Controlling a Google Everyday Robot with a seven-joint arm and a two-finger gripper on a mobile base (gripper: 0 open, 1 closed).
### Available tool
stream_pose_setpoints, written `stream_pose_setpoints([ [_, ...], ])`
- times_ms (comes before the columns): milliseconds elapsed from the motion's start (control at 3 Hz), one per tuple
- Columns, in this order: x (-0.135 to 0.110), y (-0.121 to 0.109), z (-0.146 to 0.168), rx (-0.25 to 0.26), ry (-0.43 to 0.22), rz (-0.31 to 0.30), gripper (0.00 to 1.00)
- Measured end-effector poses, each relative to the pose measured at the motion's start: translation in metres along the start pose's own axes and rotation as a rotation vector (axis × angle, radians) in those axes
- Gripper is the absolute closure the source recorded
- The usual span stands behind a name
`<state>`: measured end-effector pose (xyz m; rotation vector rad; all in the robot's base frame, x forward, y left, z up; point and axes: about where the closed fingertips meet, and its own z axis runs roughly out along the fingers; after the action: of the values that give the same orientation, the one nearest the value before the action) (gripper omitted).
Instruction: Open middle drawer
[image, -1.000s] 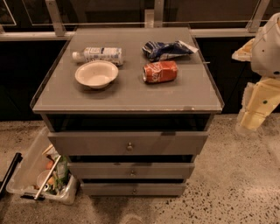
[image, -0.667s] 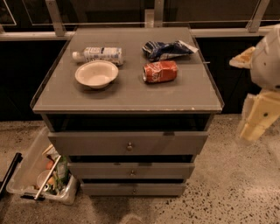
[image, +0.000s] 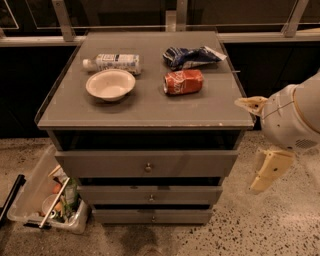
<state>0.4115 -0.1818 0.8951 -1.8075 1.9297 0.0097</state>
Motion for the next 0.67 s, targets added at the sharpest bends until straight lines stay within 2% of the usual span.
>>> stream_pose_setpoints([
  [333, 0.0, 0.0001, 0.0001, 0.0, 0.0, 0.0, 0.0],
  [667, -0.0011, 0.0068, 0.0085, -0.022, -0.003, -0.001, 0.0],
])
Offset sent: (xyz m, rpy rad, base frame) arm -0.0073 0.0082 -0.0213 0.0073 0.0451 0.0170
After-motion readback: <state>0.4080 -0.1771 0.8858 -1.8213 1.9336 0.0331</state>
